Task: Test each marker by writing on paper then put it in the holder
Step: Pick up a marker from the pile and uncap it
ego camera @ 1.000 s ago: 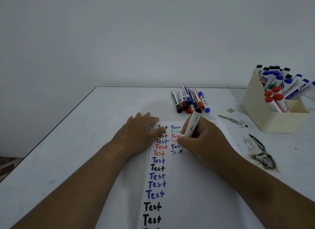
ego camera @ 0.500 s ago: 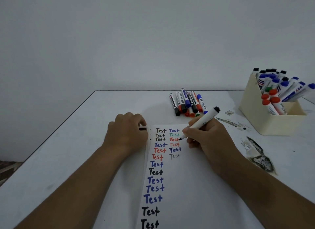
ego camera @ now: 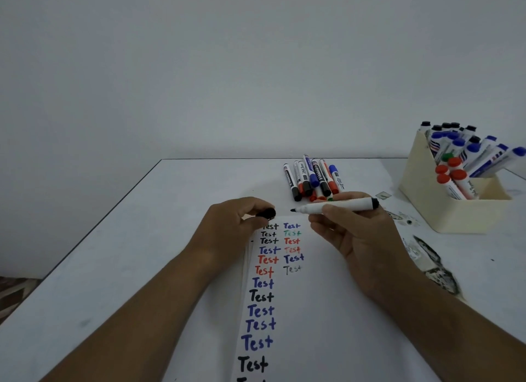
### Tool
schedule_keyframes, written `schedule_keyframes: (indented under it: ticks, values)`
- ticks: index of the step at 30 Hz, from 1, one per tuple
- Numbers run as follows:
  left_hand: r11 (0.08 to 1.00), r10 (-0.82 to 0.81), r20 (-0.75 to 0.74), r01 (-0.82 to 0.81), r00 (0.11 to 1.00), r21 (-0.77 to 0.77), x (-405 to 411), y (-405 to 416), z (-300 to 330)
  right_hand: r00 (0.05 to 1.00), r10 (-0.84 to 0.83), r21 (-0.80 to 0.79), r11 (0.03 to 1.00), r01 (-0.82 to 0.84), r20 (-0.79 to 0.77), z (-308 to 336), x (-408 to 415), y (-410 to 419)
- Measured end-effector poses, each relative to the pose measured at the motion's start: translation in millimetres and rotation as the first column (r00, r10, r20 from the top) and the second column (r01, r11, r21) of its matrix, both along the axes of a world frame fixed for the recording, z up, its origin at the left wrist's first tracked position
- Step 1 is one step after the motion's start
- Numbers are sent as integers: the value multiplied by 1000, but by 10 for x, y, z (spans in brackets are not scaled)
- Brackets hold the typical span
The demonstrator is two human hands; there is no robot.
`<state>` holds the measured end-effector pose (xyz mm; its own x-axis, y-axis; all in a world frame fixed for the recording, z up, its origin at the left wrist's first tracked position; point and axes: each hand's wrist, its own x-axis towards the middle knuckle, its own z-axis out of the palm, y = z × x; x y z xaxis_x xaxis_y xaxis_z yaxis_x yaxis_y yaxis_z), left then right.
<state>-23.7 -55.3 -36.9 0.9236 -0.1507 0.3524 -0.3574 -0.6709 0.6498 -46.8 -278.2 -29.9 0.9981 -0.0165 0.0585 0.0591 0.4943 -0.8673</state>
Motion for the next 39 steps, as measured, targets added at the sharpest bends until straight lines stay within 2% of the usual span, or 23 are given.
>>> schedule_keyframes:
  ticks: [3, 10, 15, 20, 25, 30, 39]
  values:
    - [997, -49, 47, 46, 998, 69, 2, -20, -1, 1000, 14, -27, 1000, -13, 18, 12, -13, 8]
    - [994, -101, 112, 94, 989, 64, -16, -61, 21, 999, 17, -172, 985, -12, 30, 5, -35, 37]
    - [985, -131, 146, 112, 980, 135, -16, -70, 28, 999, 33, -237, 971, -26, 27, -20, -22, 35]
    - [987, -152, 96, 145, 984, 76, -55, -112, 23, 999, 29, -253, 967, -22, 23, -13, -41, 42]
    - [987, -157, -25, 156, 987, -40, -102, -159, 56, 999, 33, -313, 949, -26, 15, 6, -64, 65]
    - [985, -146, -78, 137, 986, -101, -126, -205, 53, 993, 3, -373, 927, 40, 115, 23, -91, 85]
    - [987, -133, -72, 125, 989, -105, -170, -248, 70, 987, -14, -414, 907, 81, 162, 16, -94, 97]
